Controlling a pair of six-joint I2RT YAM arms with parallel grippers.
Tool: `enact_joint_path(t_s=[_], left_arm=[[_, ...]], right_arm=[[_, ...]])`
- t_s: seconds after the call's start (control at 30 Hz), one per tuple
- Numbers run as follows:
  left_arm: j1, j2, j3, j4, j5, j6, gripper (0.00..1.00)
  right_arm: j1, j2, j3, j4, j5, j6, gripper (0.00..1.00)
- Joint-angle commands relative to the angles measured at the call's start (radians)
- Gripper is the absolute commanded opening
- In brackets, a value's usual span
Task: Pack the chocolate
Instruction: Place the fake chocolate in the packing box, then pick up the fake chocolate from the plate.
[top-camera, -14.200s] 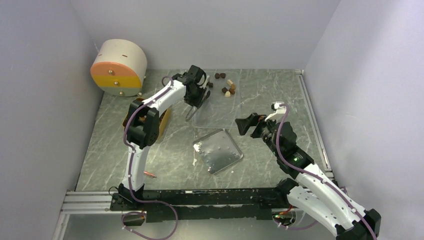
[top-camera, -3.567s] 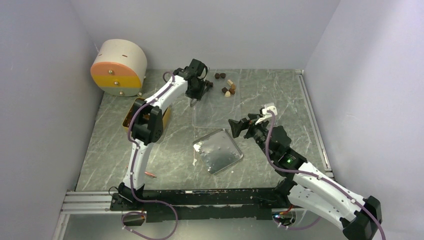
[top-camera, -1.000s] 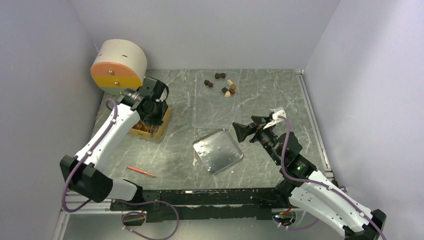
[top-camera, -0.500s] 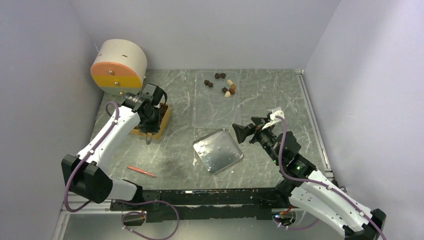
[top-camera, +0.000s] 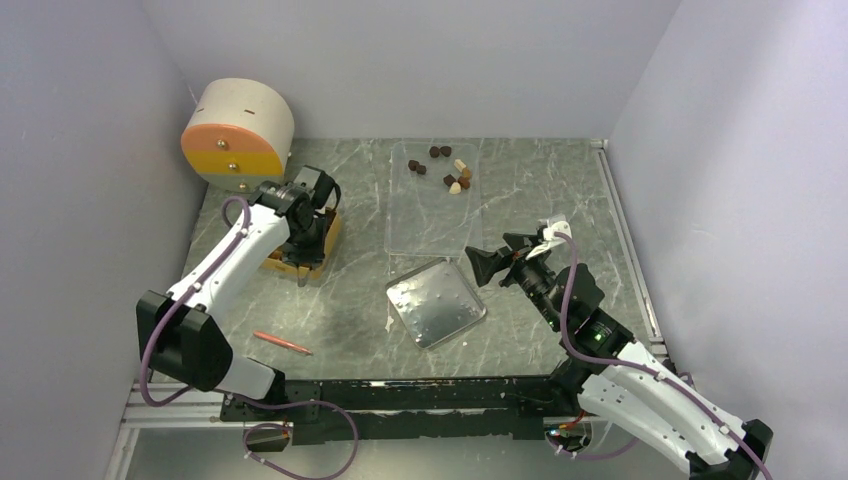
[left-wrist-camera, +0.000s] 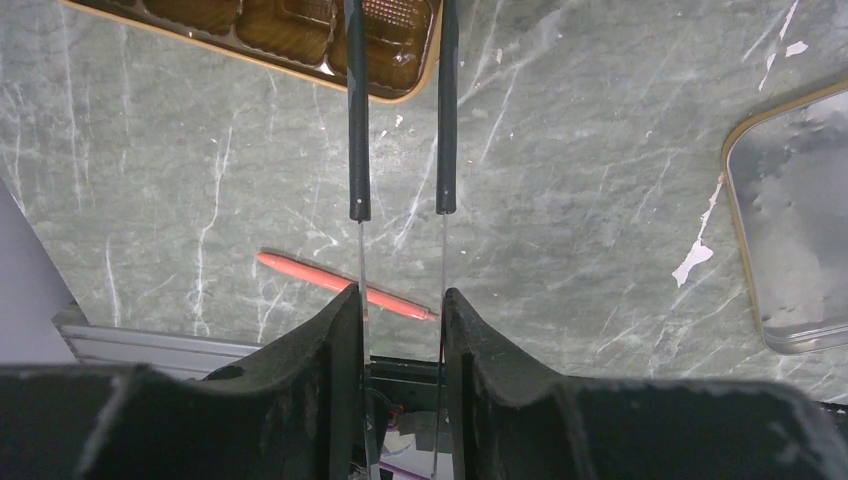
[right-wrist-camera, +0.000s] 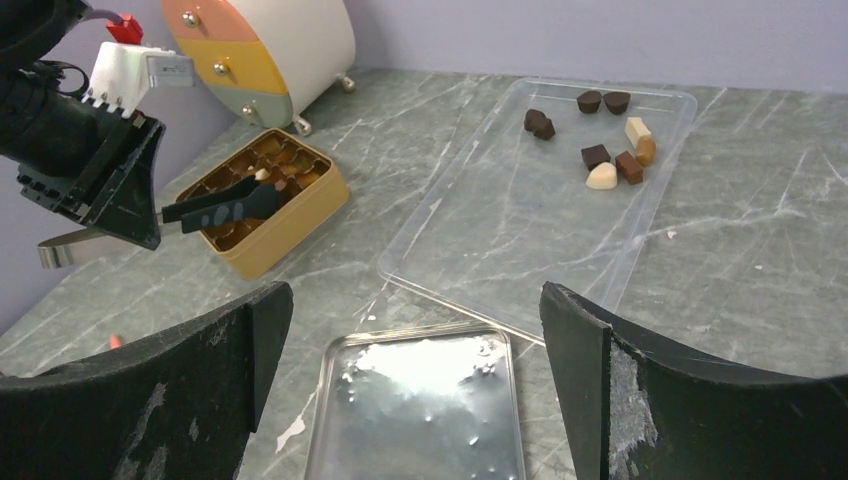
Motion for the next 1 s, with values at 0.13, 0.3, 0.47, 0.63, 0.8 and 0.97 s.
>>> enact_joint_path(t_s=[0.13,0.3,0.47,0.63,0.8,0.97], left_arm=[[0.004,0.001,0.123,-0.003,-0.014,0.006,0.35],[0.004,0.038,0.244,-0.014,-0.012,0.029,0.34],[0.002,0.092,0.322,0.033,0.064,0.077,0.34],[-0.013,0.182,0.391,0.121,0.146,0.131,0.33],[-0.047,0.310,0.480,0.181,0.158,0.158,0.32],[-0.102,0.460,0.603,0.224,0.136,0.188,0.32]], right_arm=[[-0.001,-0.010,0.021,0.039,0.008,-0.005,1.00],[-0.001,0.002,0.019,0.030,0.002,0.004,1.00],[-0.001,0.004,0.020,0.026,0.020,0.004,1.00],[0.000,0.000,0.022,0.023,0.046,0.007,1.00],[-0.001,-0.010,0.015,0.002,0.068,0.011,1.00],[-0.001,-0.016,0.018,-0.008,0.089,0.011,1.00]])
